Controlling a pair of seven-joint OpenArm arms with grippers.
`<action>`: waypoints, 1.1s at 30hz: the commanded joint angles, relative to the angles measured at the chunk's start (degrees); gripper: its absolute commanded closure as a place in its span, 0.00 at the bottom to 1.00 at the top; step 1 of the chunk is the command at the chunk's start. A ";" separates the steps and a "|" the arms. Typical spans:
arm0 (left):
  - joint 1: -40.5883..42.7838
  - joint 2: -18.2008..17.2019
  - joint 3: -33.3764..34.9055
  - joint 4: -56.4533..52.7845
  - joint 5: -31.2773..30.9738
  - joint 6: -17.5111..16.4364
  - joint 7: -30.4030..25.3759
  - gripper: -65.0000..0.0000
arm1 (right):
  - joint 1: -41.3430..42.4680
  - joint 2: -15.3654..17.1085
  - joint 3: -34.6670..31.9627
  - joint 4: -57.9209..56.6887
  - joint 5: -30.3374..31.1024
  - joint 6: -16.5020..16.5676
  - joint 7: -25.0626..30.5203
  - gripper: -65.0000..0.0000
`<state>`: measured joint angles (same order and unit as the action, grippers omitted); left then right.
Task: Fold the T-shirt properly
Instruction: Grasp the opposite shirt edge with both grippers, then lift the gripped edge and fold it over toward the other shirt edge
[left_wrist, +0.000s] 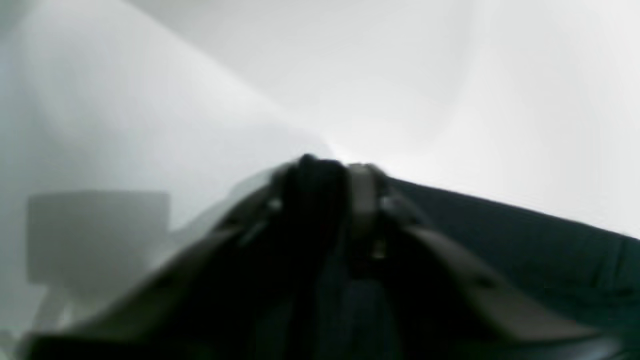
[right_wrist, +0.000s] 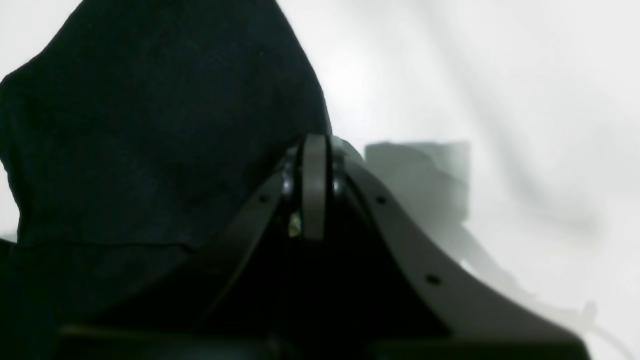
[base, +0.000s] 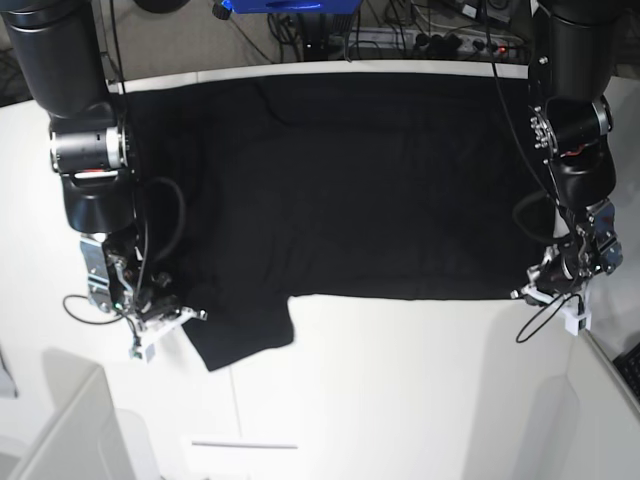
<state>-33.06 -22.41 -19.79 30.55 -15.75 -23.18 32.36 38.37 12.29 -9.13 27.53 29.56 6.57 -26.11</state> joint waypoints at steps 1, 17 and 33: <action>-0.22 -0.49 0.14 0.80 0.76 -0.16 2.06 0.95 | 1.15 0.50 0.11 0.38 -0.59 -0.02 -1.28 1.00; 3.65 -0.14 -0.21 14.69 0.32 -0.43 3.11 1.00 | -5.97 1.82 0.20 17.97 -0.42 -0.37 -1.10 1.00; 11.65 0.04 -0.65 31.21 -0.91 -0.51 9.71 1.00 | -11.34 2.52 7.06 26.84 -0.59 -0.28 -1.36 1.00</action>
<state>-19.77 -21.28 -20.21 60.71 -15.84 -23.59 43.11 25.26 14.09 -2.24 53.15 28.51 6.07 -28.69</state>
